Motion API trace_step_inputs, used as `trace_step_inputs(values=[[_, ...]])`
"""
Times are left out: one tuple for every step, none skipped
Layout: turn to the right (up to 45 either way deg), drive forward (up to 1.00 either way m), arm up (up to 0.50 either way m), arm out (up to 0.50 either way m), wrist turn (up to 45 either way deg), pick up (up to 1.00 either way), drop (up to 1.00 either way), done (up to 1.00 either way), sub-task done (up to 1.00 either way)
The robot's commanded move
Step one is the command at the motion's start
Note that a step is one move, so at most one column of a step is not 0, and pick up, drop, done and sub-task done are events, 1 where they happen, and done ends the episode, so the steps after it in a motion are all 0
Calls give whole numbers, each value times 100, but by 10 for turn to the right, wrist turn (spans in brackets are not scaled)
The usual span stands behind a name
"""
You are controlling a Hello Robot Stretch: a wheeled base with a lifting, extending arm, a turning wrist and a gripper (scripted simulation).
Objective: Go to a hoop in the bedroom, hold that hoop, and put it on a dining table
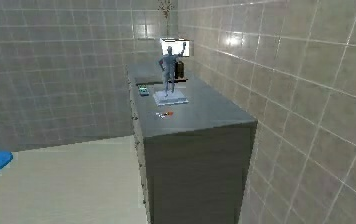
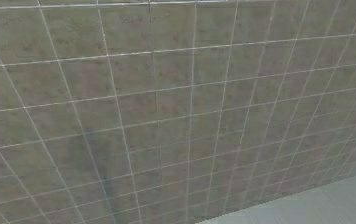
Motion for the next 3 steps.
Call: trace_step_inputs(values=[[0,10,0,0,0,0,0,0,0],[-450,0,0,0,0,0,0,0,0],[-420,0,0,0,0,0,0,0,0]])
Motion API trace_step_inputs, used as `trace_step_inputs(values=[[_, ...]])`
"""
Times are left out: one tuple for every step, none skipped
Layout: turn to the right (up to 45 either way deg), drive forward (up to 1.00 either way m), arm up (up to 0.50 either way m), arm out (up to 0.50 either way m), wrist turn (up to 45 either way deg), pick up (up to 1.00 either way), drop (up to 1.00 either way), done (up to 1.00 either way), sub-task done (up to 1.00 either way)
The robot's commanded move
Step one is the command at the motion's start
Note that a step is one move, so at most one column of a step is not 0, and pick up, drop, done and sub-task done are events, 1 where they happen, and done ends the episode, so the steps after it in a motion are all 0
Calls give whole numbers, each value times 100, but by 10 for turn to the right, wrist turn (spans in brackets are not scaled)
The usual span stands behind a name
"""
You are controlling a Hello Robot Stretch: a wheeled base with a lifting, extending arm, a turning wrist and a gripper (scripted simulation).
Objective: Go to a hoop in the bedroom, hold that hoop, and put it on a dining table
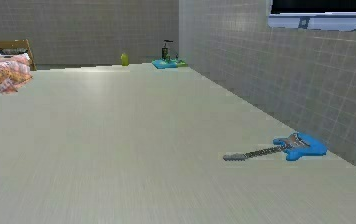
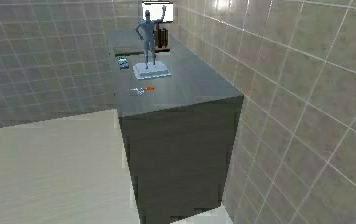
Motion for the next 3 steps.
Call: trace_step_inputs(values=[[-60,0,0,0,0,0,0,0,0],[450,0,0,0,0,0,0,0,0],[390,0,0,0,0,0,0,0,0]])
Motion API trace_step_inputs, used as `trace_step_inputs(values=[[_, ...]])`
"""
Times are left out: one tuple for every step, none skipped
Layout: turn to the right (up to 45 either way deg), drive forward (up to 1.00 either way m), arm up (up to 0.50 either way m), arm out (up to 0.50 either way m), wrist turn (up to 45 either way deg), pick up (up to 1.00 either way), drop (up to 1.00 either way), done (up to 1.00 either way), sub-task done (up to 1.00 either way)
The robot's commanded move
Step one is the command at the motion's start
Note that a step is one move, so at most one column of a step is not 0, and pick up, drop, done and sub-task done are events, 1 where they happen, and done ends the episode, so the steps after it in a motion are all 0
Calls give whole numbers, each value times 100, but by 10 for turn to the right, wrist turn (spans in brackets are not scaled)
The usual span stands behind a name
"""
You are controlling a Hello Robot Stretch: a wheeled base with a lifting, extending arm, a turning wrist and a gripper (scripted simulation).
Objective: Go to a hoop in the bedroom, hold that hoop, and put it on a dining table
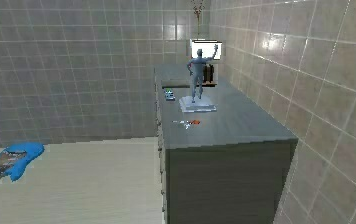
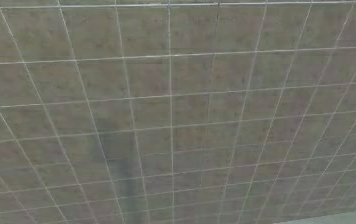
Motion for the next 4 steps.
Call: trace_step_inputs(values=[[0,35,0,0,0,0,0,0,0],[-450,0,0,0,0,0,0,0,0],[-330,0,0,0,0,0,0,0,0],[-60,0,0,0,0,0,0,0,0]])
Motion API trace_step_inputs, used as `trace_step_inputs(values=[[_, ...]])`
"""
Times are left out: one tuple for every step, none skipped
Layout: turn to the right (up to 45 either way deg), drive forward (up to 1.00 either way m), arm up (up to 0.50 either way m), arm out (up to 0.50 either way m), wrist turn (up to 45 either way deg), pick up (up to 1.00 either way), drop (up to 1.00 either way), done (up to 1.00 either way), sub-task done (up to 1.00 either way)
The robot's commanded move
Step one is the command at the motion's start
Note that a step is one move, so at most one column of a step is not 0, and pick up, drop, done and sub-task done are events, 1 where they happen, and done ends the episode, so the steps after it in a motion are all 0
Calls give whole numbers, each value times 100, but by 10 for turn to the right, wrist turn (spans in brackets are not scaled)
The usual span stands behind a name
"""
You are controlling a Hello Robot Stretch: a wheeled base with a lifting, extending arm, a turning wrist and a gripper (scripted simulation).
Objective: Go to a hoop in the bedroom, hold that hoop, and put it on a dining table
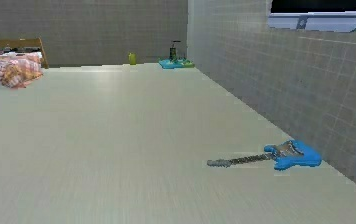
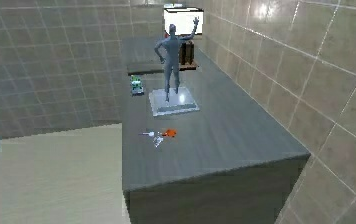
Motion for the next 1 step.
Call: trace_step_inputs(values=[[450,0,0,0,0,0,0,0,0]])
